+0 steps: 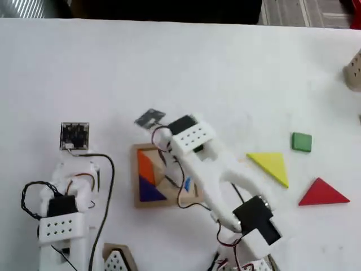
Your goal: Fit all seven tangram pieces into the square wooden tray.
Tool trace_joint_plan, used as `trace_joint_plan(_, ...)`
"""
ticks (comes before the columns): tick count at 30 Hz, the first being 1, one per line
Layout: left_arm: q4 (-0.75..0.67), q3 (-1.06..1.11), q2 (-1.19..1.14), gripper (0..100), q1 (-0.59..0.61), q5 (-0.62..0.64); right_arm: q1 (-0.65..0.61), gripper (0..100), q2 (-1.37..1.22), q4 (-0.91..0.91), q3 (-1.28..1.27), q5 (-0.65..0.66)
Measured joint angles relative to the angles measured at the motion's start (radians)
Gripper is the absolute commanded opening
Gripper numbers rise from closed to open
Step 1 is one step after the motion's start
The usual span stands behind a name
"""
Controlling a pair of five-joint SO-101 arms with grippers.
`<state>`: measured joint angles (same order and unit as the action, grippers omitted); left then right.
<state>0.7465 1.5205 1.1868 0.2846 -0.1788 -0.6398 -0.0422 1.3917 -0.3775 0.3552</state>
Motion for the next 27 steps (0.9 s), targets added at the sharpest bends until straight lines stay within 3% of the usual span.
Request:
trace_joint_plan(4,-0.012,0.000,0.000,4,0.000,0.000,0.000,4.6,0.000,-0.044,-0.025,0.092)
trace_joint_plan(10,-0.012,0.000,0.000,4,0.000,0.000,-0.043,23.7,0.000,-0.066,-0.071,0.157)
trace_joint_plan(14,-0.012,0.000,0.000,4,0.000,0.000,-0.044,30.0,0.000,-0.064,-0.071,0.163)
trace_joint_plan(22,-0.012,0.000,0.000,4,0.000,0.000,-0.051,29.4,0.000,-0.034,-0.052,0.163)
trace_joint_plan(27,-0.012,0.000,0.000,4,0.000,0.000,-0.049,10.3,0.000,0.115,0.046,0.107)
